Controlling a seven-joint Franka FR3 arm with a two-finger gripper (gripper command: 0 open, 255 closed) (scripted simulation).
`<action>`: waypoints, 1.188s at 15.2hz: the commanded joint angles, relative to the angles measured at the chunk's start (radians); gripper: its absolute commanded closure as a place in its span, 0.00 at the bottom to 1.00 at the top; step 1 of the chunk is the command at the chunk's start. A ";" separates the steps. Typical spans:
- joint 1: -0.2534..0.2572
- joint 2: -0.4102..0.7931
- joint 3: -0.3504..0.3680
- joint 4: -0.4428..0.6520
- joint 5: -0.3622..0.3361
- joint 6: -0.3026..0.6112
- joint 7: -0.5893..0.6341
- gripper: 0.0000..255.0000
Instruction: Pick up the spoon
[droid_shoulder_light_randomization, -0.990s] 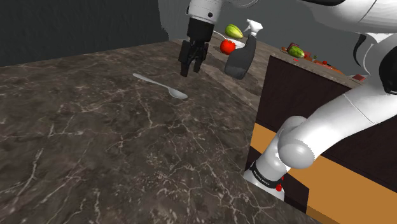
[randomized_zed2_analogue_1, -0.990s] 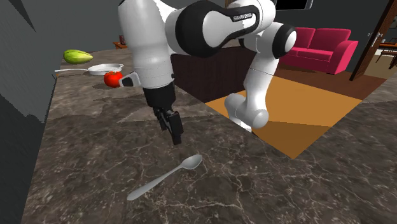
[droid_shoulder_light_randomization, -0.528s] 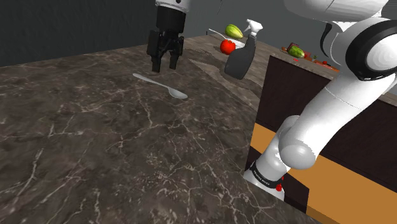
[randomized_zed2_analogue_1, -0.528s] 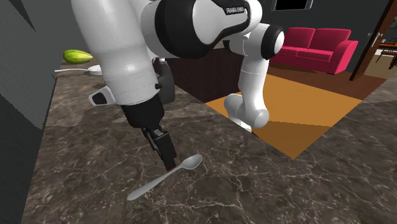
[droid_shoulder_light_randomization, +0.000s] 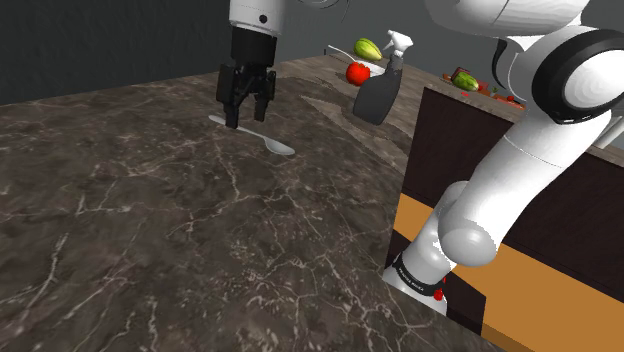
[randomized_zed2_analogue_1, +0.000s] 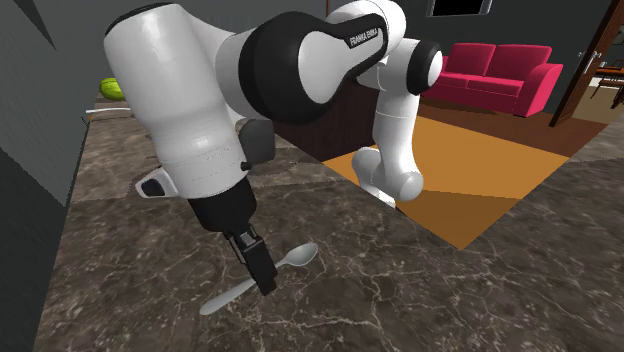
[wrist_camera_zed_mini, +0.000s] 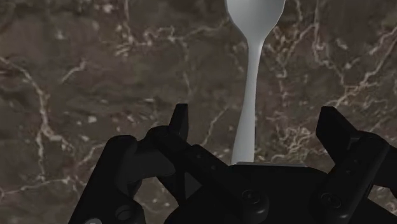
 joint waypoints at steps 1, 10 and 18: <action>0.001 -0.003 0.001 -0.024 0.001 0.022 -0.002 0.00; 0.001 -0.006 0.001 -0.028 0.002 0.022 -0.002 1.00; 0.000 0.003 0.000 0.063 -0.001 -0.059 0.012 1.00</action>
